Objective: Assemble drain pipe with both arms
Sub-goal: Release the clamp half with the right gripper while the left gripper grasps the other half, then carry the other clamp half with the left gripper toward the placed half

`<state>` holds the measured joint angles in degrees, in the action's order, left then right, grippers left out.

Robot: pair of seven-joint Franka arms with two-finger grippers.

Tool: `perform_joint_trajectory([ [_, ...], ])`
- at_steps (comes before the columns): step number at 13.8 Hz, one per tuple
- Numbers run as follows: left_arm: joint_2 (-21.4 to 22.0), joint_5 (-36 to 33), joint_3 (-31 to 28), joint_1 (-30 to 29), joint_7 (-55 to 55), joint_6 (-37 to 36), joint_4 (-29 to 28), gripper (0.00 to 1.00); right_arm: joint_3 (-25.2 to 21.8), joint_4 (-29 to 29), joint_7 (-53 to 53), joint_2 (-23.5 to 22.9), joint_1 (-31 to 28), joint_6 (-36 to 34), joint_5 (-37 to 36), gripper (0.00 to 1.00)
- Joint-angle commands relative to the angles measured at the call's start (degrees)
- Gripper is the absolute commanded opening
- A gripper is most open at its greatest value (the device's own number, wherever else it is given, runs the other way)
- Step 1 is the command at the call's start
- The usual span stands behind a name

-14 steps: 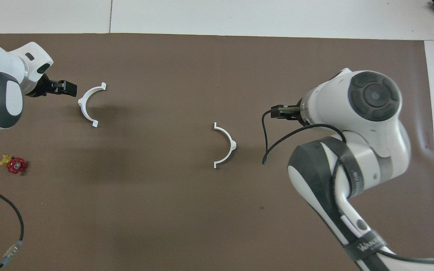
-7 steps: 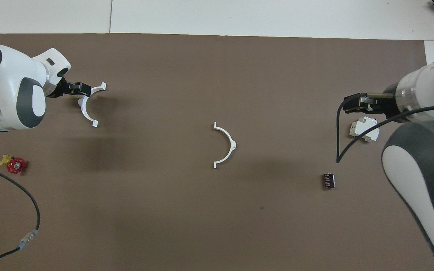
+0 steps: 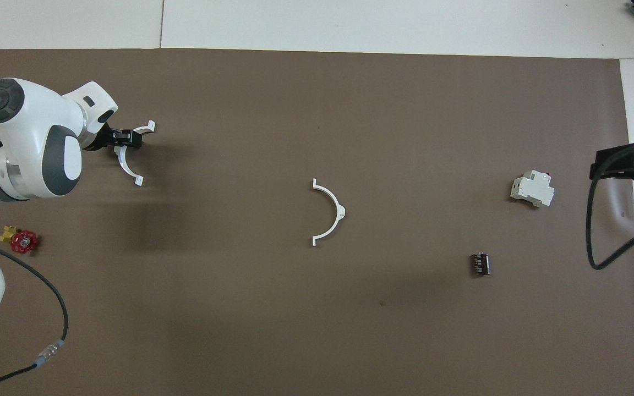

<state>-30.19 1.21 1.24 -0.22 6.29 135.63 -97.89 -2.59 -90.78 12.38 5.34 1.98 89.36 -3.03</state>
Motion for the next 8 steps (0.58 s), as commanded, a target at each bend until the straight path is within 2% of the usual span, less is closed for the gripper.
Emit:
perform_joint_trajectory([
  [1, 2.6, 0.9, -0.6, 0.7, 0.7, 0.9, -3.1, 0.27, -1.3, -2.0, -4.3, 1.0, -1.2, -3.4, 1.7, 1.00],
  [2, 3.1, 0.9, -0.6, 0.7, 1.9, 0.9, -4.1, 0.09, -1.2, -2.5, -6.5, 1.2, -0.8, -3.3, 1.4, 1.00],
  [3, 3.9, 0.9, -0.6, 0.7, 2.8, 0.9, -4.8, 0.00, -1.1, -2.3, -7.3, 0.8, -0.8, -3.2, 1.3, 1.00],
  [8, 5.5, 0.9, -0.6, 0.7, 2.3, 0.9, -5.0, 0.00, -0.7, -2.8, -6.9, 0.5, 0.7, -2.0, 0.8, 1.00],
])
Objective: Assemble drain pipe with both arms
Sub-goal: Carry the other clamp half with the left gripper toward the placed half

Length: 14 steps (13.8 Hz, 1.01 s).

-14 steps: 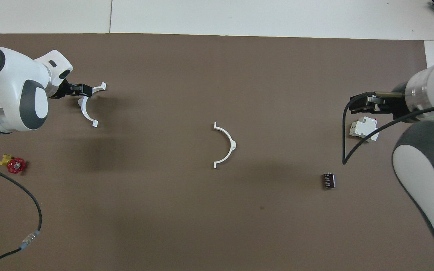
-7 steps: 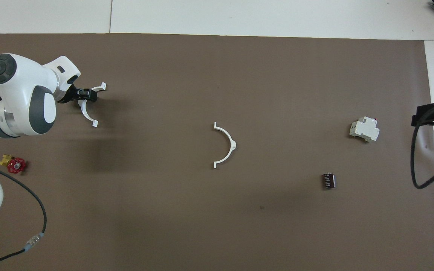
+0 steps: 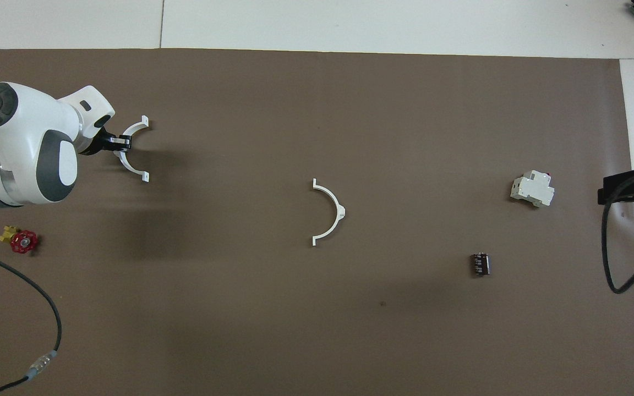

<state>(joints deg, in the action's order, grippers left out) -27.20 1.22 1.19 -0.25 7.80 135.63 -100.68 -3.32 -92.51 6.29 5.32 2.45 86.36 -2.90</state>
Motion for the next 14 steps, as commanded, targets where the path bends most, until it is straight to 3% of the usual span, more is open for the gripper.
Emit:
perform_joint_trajectory([
  [1, 2.7, 0.7, -0.7, 1.5, 0.7, 0.9, -1.9, 0.00, 0.1, -1.2, -0.8, 0.7, 0.3, 1.0, 0.9, 1.00],
  [5, 3.6, 0.3, -0.9, 8.4, -1.9, 0.8, -2.4, 0.00, -0.1, -1.2, -1.0, 0.9, 0.0, 0.0, 1.5, 1.00],
  [11, 5.0, -0.9, -1.1, 19.2, -14.8, -1.9, -4.4, 0.00, -0.7, -1.1, -1.2, 0.8, 0.8, -0.1, 0.5, 1.00],
  [14, 6.1, -4.2, -1.1, 24.2, -23.2, -2.8, -6.4, 0.00, -3.7, -0.7, -1.2, 0.5, 3.4, 0.0, 0.7, 1.00],
])
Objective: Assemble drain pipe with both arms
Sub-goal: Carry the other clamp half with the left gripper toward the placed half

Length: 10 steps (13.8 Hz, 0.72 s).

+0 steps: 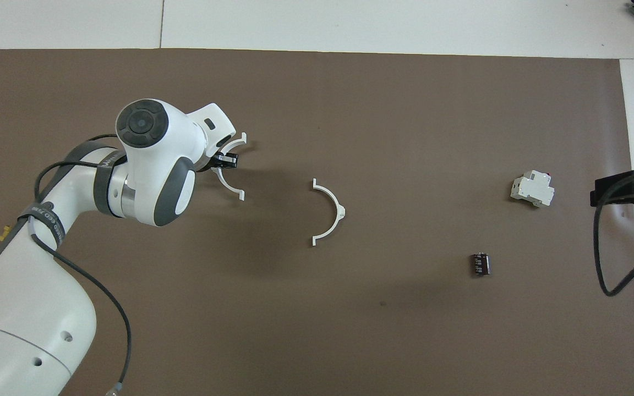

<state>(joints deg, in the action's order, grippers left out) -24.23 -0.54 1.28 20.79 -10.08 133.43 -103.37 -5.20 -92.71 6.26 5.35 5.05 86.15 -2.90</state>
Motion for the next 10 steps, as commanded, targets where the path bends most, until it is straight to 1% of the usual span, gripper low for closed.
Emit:
perform_joint_trajectory([
  [1, 3.3, -3.7, -1.2, 4.1, -7.6, -0.5, -3.8, 0.00, -1.7, -0.9, -1.2, 0.7, 0.4, 0.2, 1.0, 1.00],
  [5, 3.9, -4.0, -1.2, 8.0, -10.0, 0.0, -5.3, 0.00, -1.8, -1.0, -1.2, 1.0, 0.5, -0.2, 1.5, 1.00],
  [8, 4.3, -4.0, -1.2, 10.5, -14.2, 1.5, -6.8, 0.00, -1.8, -1.0, -1.2, 1.0, 0.6, -0.1, 1.5, 1.00],
  [10, 4.5, -5.5, -1.2, 12.3, -17.1, 5.0, -8.9, 0.00, -1.8, -1.0, -1.2, 1.0, 0.6, -0.1, 1.5, 1.00],
])
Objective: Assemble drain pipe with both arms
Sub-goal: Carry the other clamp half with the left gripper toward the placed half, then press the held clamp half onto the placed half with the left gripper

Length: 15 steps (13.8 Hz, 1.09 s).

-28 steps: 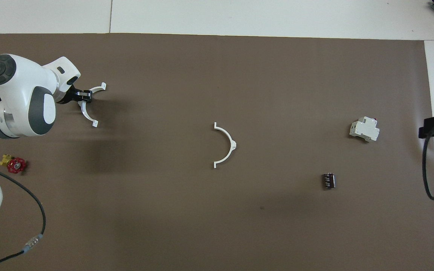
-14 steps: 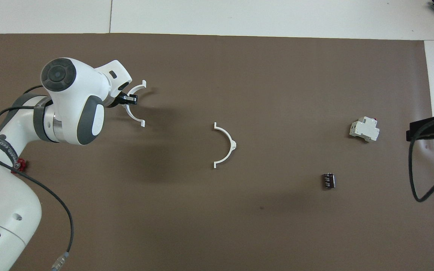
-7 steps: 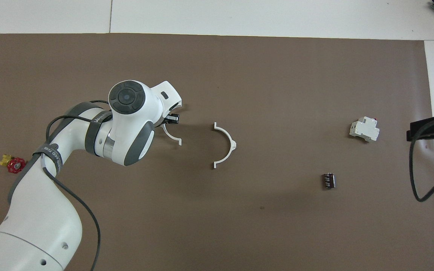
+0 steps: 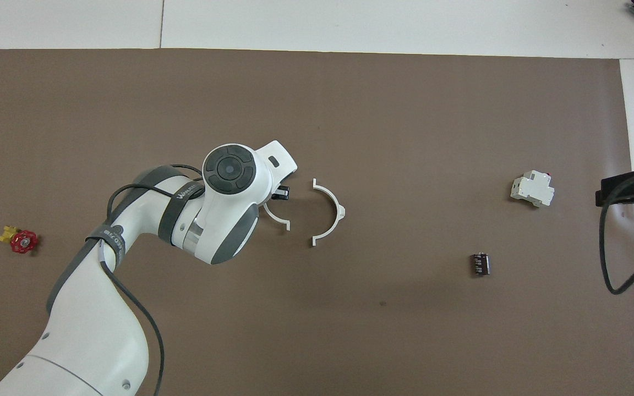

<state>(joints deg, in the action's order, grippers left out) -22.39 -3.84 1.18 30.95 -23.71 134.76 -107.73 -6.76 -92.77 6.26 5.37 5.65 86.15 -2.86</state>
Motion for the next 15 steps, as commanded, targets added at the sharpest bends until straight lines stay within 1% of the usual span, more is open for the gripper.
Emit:
perform_joint_trajectory([
  [1, 2.8, -2.2, -1.1, 3.0, -4.4, 5.7, -5.6, 0.00, -0.3, -0.9, -1.2, 1.0, 0.0, -0.1, 1.5, 1.00],
  [3, 3.1, -2.2, -1.1, 3.4, -4.4, 6.2, -6.3, 0.00, -0.3, -0.9, -1.2, 1.0, 0.0, -0.1, 1.5, 1.00],
  [15, 3.1, -2.2, -1.0, 5.1, -5.7, 7.4, -6.3, 0.00, -0.3, -0.9, -1.2, 1.0, 0.0, -0.1, 1.5, 1.00],
])
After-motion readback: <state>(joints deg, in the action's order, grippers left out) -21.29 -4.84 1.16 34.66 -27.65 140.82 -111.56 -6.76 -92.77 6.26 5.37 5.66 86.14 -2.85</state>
